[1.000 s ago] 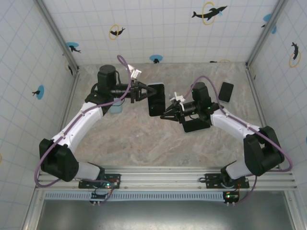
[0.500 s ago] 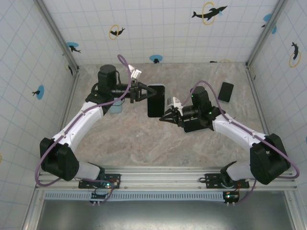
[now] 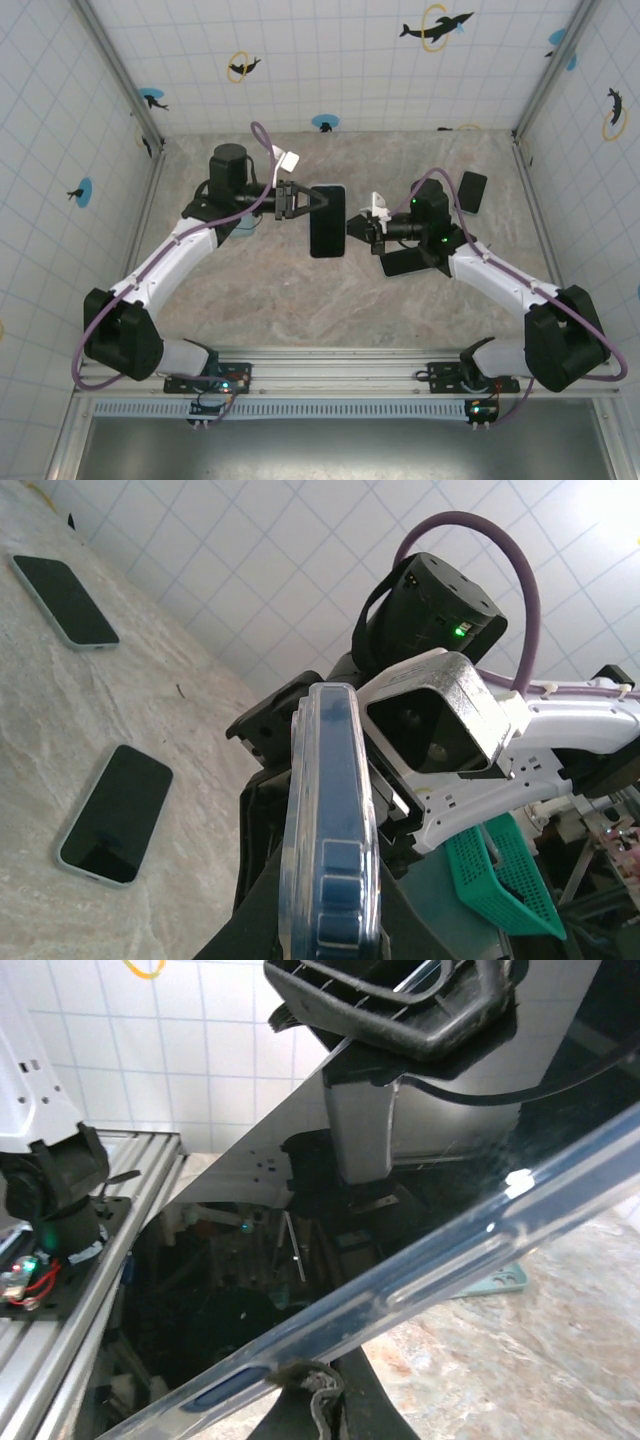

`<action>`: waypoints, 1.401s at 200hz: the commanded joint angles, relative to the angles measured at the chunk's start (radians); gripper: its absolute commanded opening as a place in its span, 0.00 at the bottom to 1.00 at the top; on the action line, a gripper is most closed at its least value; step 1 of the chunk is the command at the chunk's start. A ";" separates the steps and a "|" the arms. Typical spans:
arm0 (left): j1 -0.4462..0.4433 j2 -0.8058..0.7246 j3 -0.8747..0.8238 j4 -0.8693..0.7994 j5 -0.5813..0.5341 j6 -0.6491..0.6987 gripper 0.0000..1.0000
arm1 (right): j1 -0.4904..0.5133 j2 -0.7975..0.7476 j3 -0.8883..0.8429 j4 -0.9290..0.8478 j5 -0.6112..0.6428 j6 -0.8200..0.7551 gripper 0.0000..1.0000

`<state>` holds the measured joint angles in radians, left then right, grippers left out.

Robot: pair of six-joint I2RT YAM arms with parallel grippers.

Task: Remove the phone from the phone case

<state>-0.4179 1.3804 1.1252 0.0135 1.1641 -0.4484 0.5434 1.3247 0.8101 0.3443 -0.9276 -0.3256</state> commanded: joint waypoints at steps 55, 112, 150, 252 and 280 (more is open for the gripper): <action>0.034 -0.023 0.128 0.059 -0.012 0.145 0.00 | 0.007 -0.003 0.036 -0.153 -0.128 -0.009 0.42; 0.033 -0.024 0.098 0.086 -0.003 0.133 0.00 | 0.007 0.047 0.058 -0.001 -0.178 0.126 0.41; 0.033 -0.018 0.096 0.087 0.009 0.128 0.00 | 0.008 0.076 0.077 0.016 -0.189 0.151 0.29; 0.033 -0.008 0.088 0.080 0.024 0.129 0.00 | 0.006 0.103 0.100 0.029 -0.195 0.174 0.20; 0.033 -0.007 0.087 0.080 0.027 0.128 0.00 | 0.006 0.109 0.101 0.043 -0.196 0.187 0.18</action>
<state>-0.3870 1.3750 1.2095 0.0399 1.1454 -0.3393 0.5461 1.4200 0.8612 0.3363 -1.1069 -0.1535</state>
